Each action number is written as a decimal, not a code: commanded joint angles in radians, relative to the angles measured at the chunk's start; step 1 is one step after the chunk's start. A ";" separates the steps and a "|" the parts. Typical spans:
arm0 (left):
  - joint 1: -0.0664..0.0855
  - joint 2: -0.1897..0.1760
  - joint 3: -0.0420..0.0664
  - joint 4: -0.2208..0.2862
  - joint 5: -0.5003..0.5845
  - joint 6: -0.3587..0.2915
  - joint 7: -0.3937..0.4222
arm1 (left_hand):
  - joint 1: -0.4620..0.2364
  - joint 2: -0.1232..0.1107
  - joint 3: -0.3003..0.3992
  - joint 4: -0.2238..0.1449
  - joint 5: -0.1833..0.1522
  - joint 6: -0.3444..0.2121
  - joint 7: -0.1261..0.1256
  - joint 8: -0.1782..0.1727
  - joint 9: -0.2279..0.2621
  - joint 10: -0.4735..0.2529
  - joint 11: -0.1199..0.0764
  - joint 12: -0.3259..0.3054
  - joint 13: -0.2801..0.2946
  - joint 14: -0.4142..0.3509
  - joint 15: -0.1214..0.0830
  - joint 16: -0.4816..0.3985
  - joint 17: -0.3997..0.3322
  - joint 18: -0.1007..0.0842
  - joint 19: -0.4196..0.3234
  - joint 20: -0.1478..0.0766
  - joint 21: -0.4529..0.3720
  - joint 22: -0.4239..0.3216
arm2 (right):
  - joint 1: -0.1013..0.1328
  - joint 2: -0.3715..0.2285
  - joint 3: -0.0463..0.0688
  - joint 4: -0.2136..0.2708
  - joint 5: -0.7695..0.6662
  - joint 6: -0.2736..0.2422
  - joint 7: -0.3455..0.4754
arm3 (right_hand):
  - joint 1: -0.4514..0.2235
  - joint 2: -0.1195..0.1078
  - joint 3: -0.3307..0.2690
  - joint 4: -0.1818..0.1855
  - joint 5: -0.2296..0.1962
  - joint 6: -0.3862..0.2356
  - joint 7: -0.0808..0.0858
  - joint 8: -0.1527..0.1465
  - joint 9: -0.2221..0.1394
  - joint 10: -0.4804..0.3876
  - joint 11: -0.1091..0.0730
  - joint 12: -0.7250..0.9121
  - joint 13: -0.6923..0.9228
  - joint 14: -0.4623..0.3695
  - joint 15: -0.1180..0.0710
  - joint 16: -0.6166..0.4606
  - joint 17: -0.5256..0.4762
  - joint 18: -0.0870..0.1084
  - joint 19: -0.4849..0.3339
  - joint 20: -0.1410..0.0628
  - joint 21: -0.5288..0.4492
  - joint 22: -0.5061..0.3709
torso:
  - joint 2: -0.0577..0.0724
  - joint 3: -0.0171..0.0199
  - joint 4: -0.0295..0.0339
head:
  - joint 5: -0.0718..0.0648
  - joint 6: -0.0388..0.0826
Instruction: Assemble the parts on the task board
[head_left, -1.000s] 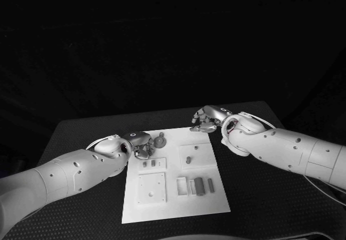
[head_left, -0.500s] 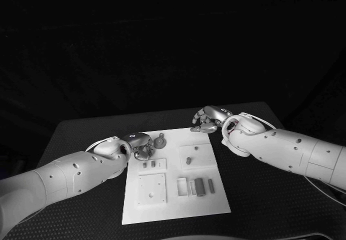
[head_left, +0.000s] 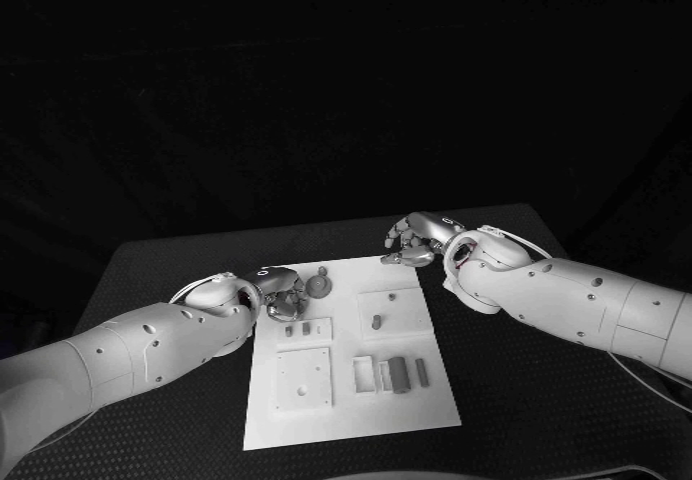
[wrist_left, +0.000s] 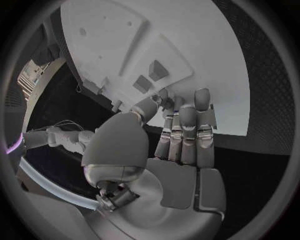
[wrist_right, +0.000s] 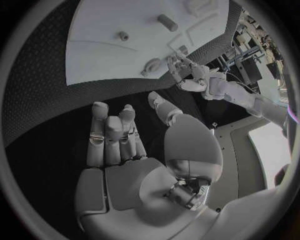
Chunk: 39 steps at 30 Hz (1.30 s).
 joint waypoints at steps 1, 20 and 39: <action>-0.010 0.002 -0.007 -0.002 0.009 0.069 -0.017 | -0.006 -0.007 -0.008 0.000 -0.003 -0.010 0.003 -0.005 -0.001 -0.014 0.006 -0.005 -0.004 0.000 0.009 -0.004 -0.001 0.057 -0.002 0.009 -0.006 0.020 | 0.000 0.000 0.001 0.000 -0.002 0.009 0.008 | 0.001 -0.005 -0.002 0.005 -0.003 -0.001 0.008 -0.007 0.002 -0.002 0.001 0.003 -0.001 -0.003 -0.001 -0.001 -0.002 0.012 0.002 -0.004 -0.003 0.015 | 0.000 -0.0008 0.0004 | -0.001 -0.001; -0.010 -0.006 -0.007 -0.006 0.006 0.016 -0.015 | 0.007 -0.023 -0.019 -0.001 0.000 -0.053 0.004 -0.019 -0.006 -0.036 0.013 -0.002 -0.006 -0.004 0.016 -0.001 -0.001 0.067 0.000 0.019 -0.012 0.021 | 0.000 0.001 0.001 -0.003 -0.001 0.001 0.006 | 0.001 -0.006 -0.002 0.006 -0.003 -0.002 0.009 -0.007 0.002 -0.002 0.001 0.003 -0.002 -0.003 0.000 -0.002 -0.002 0.012 0.002 -0.004 -0.004 0.015 | 0.001 -0.0013 0.0007 | -0.001 -0.003; -0.010 -0.025 -0.006 -0.010 -0.012 0.005 -0.032 | -0.001 -0.051 -0.055 0.001 -0.006 -0.187 -0.031 -0.064 -0.025 -0.121 0.035 -0.006 -0.016 -0.002 0.037 0.006 -0.002 0.088 0.010 0.037 -0.016 0.021 | 0.000 -0.002 0.001 -0.005 -0.001 -0.003 0.007 | 0.003 -0.010 -0.001 0.006 -0.003 -0.014 0.013 -0.015 0.000 -0.008 0.005 0.000 -0.005 -0.008 0.003 -0.005 -0.003 0.012 -0.003 -0.003 -0.007 0.014 | 0.000 -0.0008 0.0014 | -0.004 -0.002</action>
